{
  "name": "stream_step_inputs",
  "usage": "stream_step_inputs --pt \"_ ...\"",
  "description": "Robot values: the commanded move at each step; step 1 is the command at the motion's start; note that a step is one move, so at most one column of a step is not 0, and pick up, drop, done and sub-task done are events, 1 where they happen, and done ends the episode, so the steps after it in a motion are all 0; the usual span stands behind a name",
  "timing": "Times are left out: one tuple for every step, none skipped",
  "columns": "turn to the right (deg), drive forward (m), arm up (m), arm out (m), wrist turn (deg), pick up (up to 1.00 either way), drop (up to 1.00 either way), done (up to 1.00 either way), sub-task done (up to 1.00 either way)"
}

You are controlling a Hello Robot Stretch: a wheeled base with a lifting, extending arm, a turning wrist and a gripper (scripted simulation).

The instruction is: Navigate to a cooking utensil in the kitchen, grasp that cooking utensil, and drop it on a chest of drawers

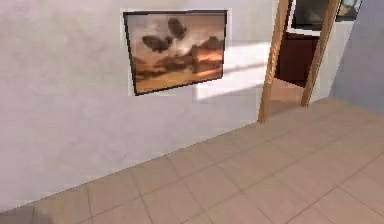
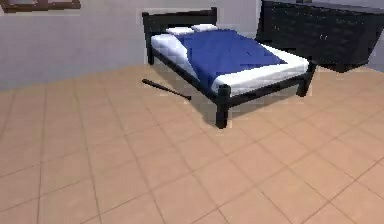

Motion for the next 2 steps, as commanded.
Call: stream_step_inputs --pt "33.0 0.0 0.0 0.0 0.0 0.0 0.0 0.0 0.0" --pt "0.0 1.0 0.0 0.0 0.0 0.0 0.0 0.0 0.0"
